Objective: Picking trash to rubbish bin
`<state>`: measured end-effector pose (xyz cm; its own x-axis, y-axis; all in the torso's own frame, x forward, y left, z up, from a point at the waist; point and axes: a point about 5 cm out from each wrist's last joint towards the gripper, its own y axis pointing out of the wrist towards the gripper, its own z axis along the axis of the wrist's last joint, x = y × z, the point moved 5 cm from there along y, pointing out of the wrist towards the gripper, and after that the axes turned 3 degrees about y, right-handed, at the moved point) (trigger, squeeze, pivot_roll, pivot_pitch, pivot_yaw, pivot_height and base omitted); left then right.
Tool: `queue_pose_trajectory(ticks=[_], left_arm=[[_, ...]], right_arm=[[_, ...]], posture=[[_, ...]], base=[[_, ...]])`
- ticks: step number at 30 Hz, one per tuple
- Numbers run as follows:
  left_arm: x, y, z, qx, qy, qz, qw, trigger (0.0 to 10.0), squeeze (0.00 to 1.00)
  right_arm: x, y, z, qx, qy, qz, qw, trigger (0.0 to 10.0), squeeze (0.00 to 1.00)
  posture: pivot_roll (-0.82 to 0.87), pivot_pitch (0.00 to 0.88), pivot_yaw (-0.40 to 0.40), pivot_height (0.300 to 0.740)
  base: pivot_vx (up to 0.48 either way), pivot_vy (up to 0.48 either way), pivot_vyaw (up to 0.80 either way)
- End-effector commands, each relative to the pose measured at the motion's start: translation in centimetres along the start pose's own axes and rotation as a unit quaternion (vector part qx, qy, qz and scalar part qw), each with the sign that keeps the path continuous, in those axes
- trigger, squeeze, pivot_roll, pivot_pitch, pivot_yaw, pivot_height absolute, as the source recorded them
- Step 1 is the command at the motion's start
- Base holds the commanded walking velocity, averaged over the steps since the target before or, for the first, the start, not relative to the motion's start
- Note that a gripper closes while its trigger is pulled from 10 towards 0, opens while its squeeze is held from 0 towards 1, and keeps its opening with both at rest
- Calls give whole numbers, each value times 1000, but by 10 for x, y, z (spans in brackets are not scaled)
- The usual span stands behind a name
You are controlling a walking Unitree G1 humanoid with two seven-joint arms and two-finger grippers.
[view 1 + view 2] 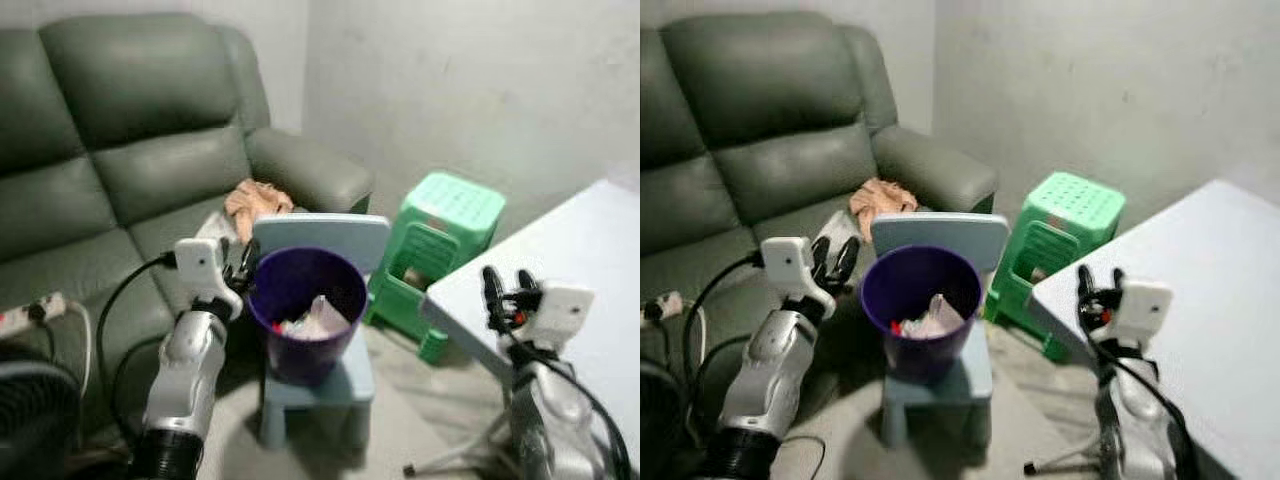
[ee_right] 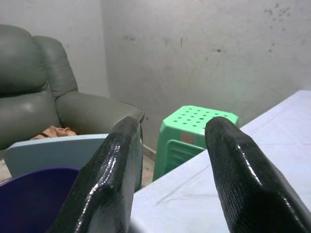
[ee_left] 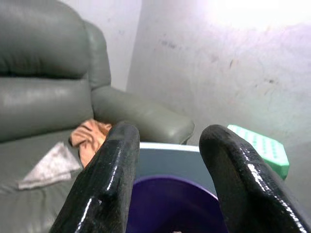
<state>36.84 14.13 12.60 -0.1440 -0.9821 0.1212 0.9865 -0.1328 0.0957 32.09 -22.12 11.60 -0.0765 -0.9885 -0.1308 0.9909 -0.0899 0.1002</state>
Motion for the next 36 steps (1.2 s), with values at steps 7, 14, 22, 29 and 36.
queue_pose_trajectory(ticks=[7,14,22,29,36], left_arm=[[-3,1,3,3,5,2,1000,10000,0],[5,1,4,6,33,-25,999,10000,0],[6,0,4,6,33,-35,999,10000,0],[4,-3,3,2,33,-39,999,10000,0],[3,-4,3,1,34,-41,999,10000,0]], right_arm=[[-2,2,5,7,0,3,1000,10000,0],[-4,-1,2,-1,-5,1,1000,10000,0],[-5,-4,0,-3,-2,-4,1000,10000,0],[-11,-7,-4,-8,4,-6,1000,10000,0],[-18,-9,-7,-14,7,-1,1000,10000,0]], posture=[[-60,0,-62,740],[-73,0,-57,740],[-76,0,-49,740],[-77,0,-42,740],[-70,0,-42,740]], base=[[0,461,-800],[0,0,-756],[0,0,-756],[0,0,-751],[0,0,-743]])
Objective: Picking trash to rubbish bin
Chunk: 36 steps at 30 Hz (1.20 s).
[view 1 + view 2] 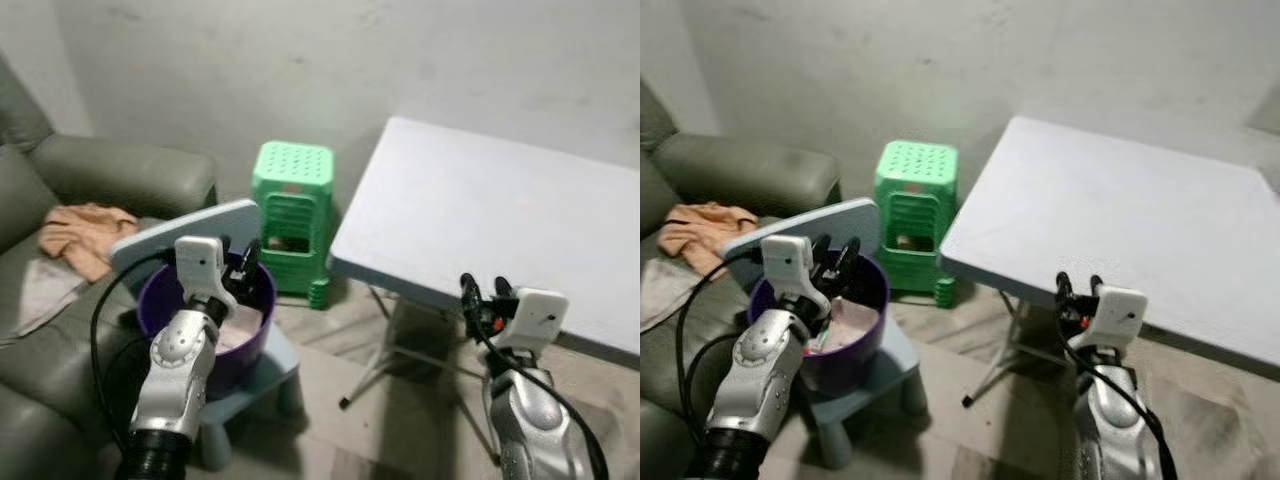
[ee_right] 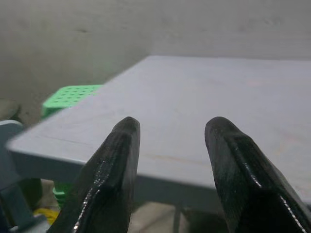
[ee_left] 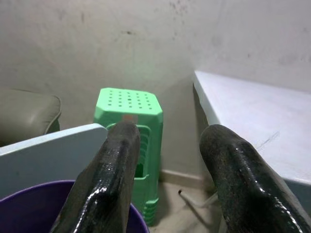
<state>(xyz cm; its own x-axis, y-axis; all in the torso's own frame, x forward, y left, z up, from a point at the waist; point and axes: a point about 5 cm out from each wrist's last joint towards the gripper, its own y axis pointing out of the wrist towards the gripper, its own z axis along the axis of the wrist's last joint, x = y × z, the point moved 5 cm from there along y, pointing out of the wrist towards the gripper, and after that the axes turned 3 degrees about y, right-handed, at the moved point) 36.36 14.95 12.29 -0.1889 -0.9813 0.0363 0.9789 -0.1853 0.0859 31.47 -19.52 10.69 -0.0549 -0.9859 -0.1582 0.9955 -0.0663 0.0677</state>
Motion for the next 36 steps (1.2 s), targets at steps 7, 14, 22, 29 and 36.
queue_pose_trajectory(ticks=[7,14,22,29,36], left_arm=[[9,1,4,4,-11,-8,1000,10000,0],[6,-1,2,0,-6,-2,1000,10000,0],[8,-1,2,-3,-8,-13,1000,10000,0],[8,1,1,-5,-10,-15,1000,10000,0],[10,4,1,-7,-12,-19,1000,10000,0]], right_arm=[[4,0,4,3,-8,-7,1000,10000,0],[2,3,3,0,-9,-3,1000,10000,0],[-3,5,4,8,2,2,1000,10000,0],[-2,6,4,6,-3,1,1000,10000,0],[-3,5,3,6,-3,1,1000,10000,0]], posture=[[-61,0,-47,740],[-52,0,-52,740],[-51,0,-52,740],[-56,0,-49,740],[-60,0,-46,740]], base=[[0,0,-728],[0,0,-714],[0,0,-302],[0,-374,0],[0,-472,0]])
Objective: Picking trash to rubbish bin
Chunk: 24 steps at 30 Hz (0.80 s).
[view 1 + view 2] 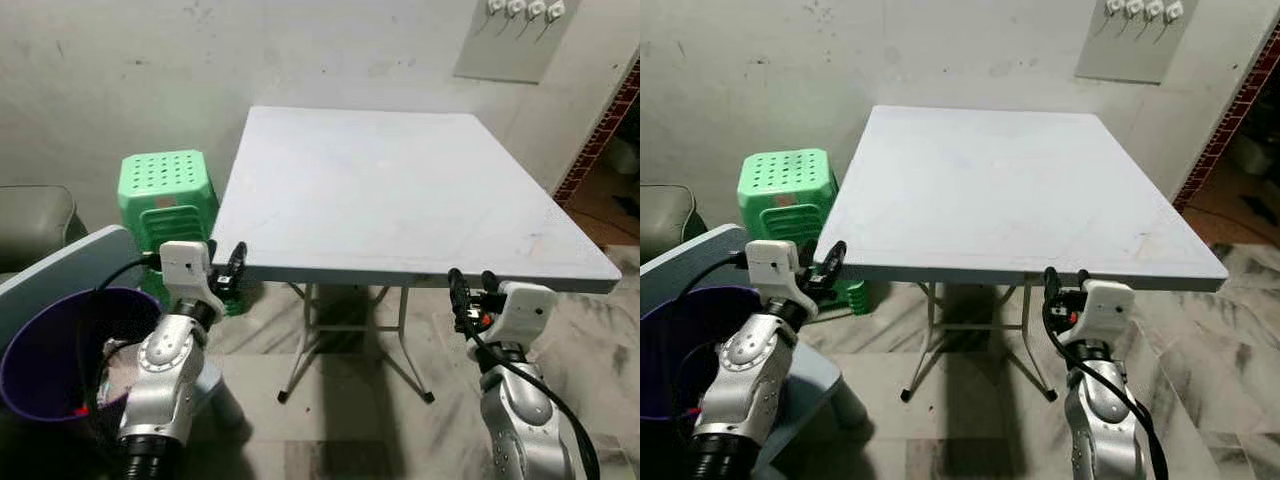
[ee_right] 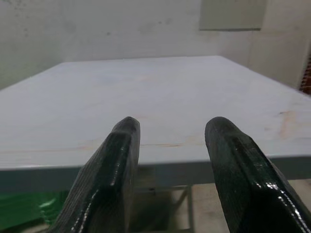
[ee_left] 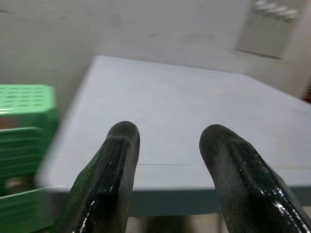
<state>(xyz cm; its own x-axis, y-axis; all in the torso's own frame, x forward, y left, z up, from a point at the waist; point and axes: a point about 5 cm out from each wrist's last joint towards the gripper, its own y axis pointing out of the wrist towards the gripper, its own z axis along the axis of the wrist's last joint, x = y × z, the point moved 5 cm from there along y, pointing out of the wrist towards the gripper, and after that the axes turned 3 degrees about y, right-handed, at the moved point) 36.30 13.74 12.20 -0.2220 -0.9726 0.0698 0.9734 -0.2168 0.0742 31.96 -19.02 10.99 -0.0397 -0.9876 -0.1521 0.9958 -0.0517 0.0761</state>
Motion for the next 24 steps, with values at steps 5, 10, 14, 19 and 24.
queue_pose_trajectory(ticks=[5,10,14,19,24], left_arm=[[-1,2,2,-2,5,-6,1000,10000,0],[0,3,2,-3,6,-6,1000,10000,0],[1,2,1,-4,5,-7,1000,10000,0],[0,1,-1,-5,7,-4,1000,10000,0],[-3,0,-3,-6,3,22,1000,10000,0]], right_arm=[[2,-1,0,1,-2,-6,1000,10000,0],[2,-1,0,-1,-4,-5,1000,10000,0],[3,-1,0,-1,-5,-5,1000,10000,0],[3,-1,0,-3,-6,-4,1000,10000,0],[6,-1,-1,-7,-11,-9,1000,10000,0]], posture=[[-62,0,-47,740],[-61,0,-50,740],[-60,0,-54,740],[-60,0,-59,740],[-62,0,-61,740]], base=[[0,-472,0],[0,-472,0],[0,-471,0],[0,-448,0],[0,-72,0]])
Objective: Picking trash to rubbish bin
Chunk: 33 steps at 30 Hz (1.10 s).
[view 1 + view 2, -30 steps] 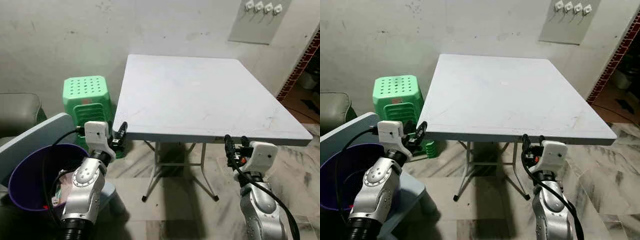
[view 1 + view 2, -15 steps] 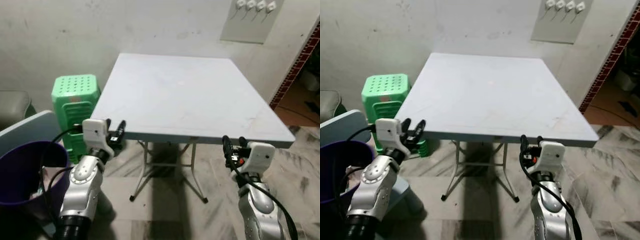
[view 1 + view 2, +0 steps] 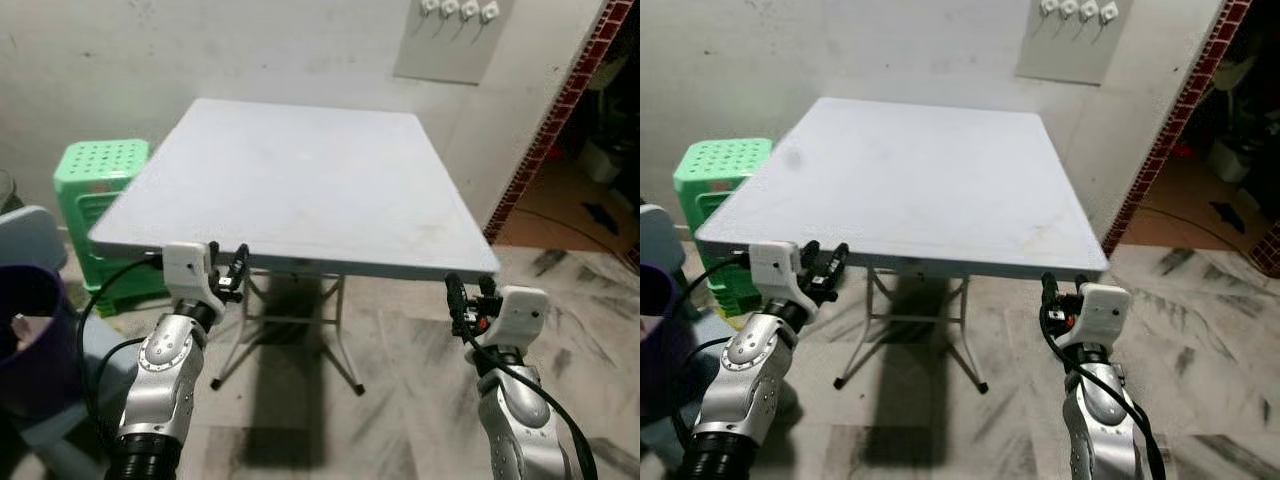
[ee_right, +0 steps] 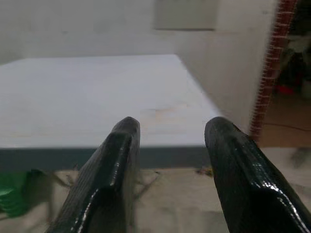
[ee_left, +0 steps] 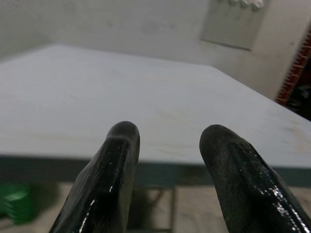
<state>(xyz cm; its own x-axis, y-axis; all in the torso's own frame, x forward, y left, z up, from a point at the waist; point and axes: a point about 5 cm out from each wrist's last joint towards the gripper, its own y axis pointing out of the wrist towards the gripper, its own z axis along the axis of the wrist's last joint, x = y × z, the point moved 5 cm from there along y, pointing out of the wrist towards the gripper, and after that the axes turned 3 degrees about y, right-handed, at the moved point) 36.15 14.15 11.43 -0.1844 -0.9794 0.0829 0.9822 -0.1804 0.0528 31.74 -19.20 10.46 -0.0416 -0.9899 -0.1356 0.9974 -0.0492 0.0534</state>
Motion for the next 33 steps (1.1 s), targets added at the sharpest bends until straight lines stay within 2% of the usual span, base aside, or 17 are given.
queue_pose_trajectory(ticks=[1,3,11,20,22,28,33], left_arm=[[2,3,4,3,8,3,1000,10000,0],[-1,3,-2,-10,10,19,1000,10000,0],[1,1,-6,-15,10,17,1000,10000,0],[1,1,-11,-31,-5,14,999,10000,0],[1,1,-12,-34,-5,15,999,10000,0],[1,2,-14,-40,11,19,999,10000,0],[4,2,-25,-63,42,13,997,10000,0]], right_arm=[[3,1,4,4,-2,-9,1000,10000,0],[8,1,1,-8,-6,-24,1000,10000,0],[15,0,-7,-35,-3,-57,998,10000,0],[16,-2,-8,-40,-6,-64,997,10000,0],[16,-3,-8,-39,-9,-65,997,10000,0],[17,-4,-8,-38,-15,-68,997,10000,0],[20,-6,-14,-44,-21,-70,996,10000,0]], posture=[[-62,0,-61,740],[-65,0,-59,740],[-75,0,-55,740],[-86,0,-48,740],[-87,0,-47,740],[-91,0,-47,740],[-92,0,-45,740]], base=[[0,0,0],[0,0,0],[0,0,0],[0,0,0],[0,441,0],[0,154,0],[0,0,0]])
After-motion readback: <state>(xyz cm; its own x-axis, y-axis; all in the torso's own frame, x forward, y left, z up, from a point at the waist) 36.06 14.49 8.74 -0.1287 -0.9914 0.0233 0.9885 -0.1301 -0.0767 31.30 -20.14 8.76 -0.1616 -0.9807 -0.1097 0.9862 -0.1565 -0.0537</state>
